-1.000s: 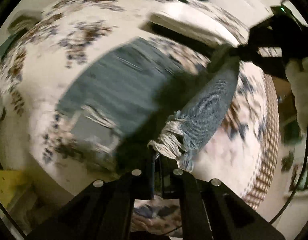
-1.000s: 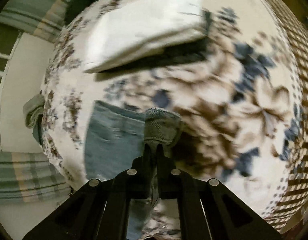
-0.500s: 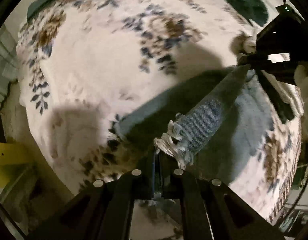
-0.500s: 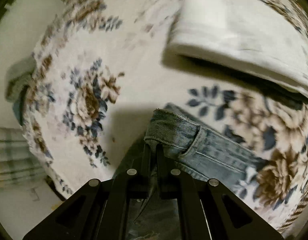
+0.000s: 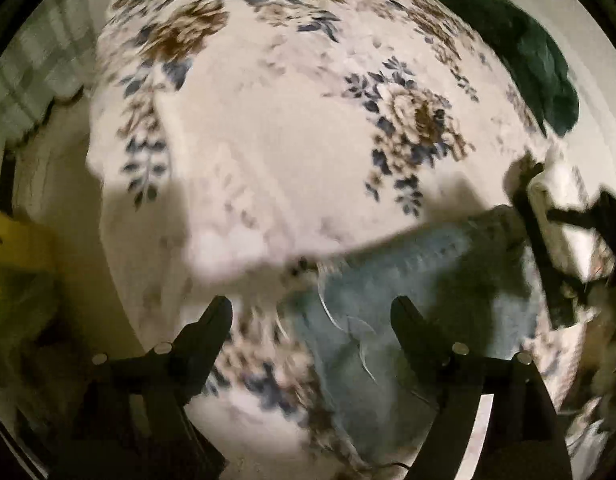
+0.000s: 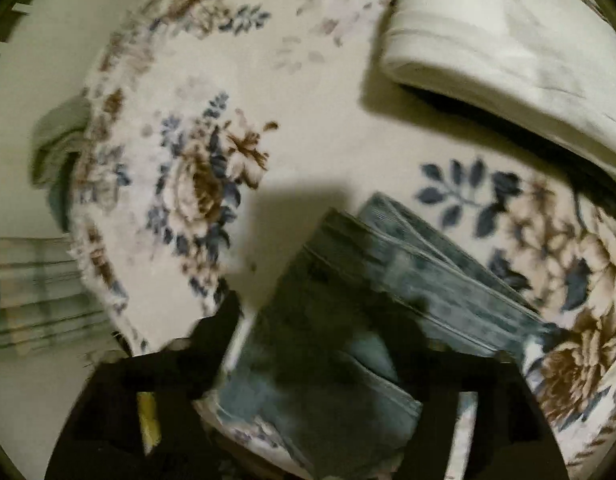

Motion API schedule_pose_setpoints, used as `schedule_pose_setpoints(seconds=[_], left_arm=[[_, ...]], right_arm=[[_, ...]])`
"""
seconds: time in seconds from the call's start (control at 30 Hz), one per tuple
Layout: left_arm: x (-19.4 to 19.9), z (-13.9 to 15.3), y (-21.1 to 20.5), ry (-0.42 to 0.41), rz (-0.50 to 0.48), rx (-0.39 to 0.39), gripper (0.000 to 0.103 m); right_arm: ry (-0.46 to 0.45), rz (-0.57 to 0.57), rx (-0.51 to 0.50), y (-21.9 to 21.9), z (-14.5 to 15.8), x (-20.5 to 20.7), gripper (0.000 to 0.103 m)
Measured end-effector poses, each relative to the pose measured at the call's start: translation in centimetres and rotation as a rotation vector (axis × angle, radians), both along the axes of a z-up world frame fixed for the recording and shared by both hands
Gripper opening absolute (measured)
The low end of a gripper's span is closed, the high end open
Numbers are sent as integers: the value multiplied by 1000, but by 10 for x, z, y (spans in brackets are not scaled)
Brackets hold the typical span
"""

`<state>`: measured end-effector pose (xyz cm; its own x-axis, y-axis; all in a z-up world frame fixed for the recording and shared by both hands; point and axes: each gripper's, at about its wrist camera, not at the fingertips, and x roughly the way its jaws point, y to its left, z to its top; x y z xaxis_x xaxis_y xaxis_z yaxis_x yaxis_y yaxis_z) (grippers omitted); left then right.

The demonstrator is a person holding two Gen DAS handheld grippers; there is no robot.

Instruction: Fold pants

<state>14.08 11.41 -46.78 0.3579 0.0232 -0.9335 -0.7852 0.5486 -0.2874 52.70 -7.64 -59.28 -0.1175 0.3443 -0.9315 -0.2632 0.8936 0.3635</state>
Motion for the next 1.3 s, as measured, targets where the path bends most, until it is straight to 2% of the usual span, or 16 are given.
schedule_pose_setpoints(seconds=[0.03, 0.07, 0.17, 0.27, 0.33, 0.43, 0.53, 0.73, 0.9, 0.97, 1.0, 1.07, 1.13, 1.17, 1.23, 1.3], left_arm=[[-6, 1, -9, -14, 27, -24, 81], [-13, 1, -21, -30, 52, -52, 81], [-22, -16, -71, -62, 124, -202, 81], [-28, -49, -122, -99, 222, -404, 81], [-31, -78, -153, -135, 347, -532, 81], [-34, -107, -172, -191, 500, -601, 81], [-35, -126, -173, -232, 636, -597, 81], [-40, -135, -151, -267, 838, -556, 79], [-40, -147, -138, -253, 935, -568, 80], [-37, -146, -134, -239, 955, -559, 79], [-35, -143, -131, -229, 953, -542, 74], [-33, -139, -129, -207, 945, -505, 33], [-30, -133, -121, -213, 902, -482, 28], [-26, -129, -118, -217, 880, -468, 27], [-25, -115, -109, -227, 829, -438, 26], [-20, -95, -99, -229, 772, -402, 26]], right_arm=[[-13, 5, 6, -14, 6, -3, 94], [-22, 9, 24, -32, 10, -6, 97], [-18, 30, 36, -76, 10, -16, 97], [19, 54, 51, -111, -8, -27, 97], [43, 79, 69, -127, -22, -34, 97], [89, 117, 108, -147, -45, -42, 97], [129, 116, 172, -157, -62, -43, 97], [175, 50, 297, -166, -87, -32, 97], [178, -23, 387, -154, -105, -21, 97], [179, -50, 417, -149, -113, -19, 90], [174, -60, 430, -146, -116, -18, 83], [161, -79, 442, -141, -121, -16, 71], [146, -109, 438, -137, -122, -15, 48], [144, -118, 437, -136, -121, -15, 46], [134, -135, 430, -135, -116, -20, 30], [123, -148, 426, -136, -105, -25, 26]])
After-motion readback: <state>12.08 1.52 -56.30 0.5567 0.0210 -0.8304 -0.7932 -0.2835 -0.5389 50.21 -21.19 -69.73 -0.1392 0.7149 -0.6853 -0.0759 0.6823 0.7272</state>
